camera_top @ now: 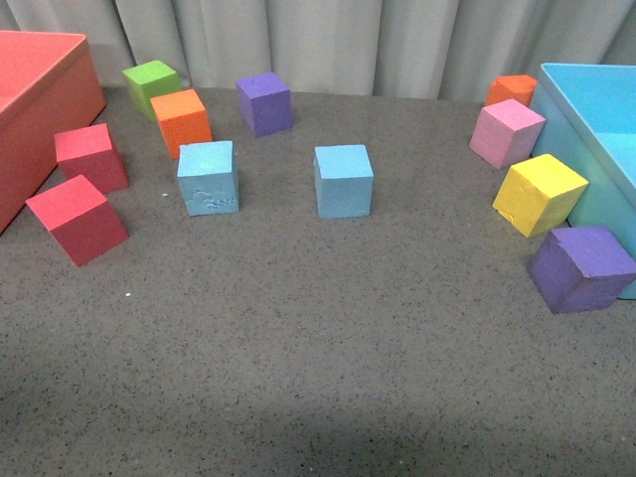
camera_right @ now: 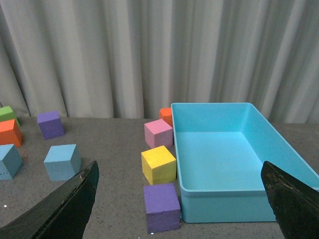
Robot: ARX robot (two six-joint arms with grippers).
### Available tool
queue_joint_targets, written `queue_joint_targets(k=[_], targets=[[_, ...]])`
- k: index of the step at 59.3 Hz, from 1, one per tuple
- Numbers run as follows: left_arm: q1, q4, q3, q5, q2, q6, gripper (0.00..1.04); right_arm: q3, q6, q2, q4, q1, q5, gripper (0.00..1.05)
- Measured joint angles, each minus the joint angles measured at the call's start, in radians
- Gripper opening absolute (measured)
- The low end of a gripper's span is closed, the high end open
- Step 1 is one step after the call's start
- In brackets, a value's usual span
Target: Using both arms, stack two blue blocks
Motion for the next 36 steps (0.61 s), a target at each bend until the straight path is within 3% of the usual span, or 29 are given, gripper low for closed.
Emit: queue_joint_targets(k=[11, 24, 28, 36], targets=[[-0.064, 0.072, 0.263, 0.113, 0.548, -0.009, 0.98, 0.000, 0.000, 0.000, 0.000, 0.000, 0.000, 0.95], [-0.101, -0.101, 0.671, 0.146, 1.036, 0.007, 0.98, 0.000, 0.000, 0.000, 0.000, 0.000, 0.000, 0.95], [-0.109, -0.171, 0.780, 0.178, 1.125, 0.005, 0.98, 0.000, 0.000, 0.000, 0.000, 0.000, 0.000, 0.95], [-0.117, -0.230, 0.930, 0.148, 1.242, 0.019, 0.98, 0.000, 0.000, 0.000, 0.000, 0.000, 0.000, 0.95]])
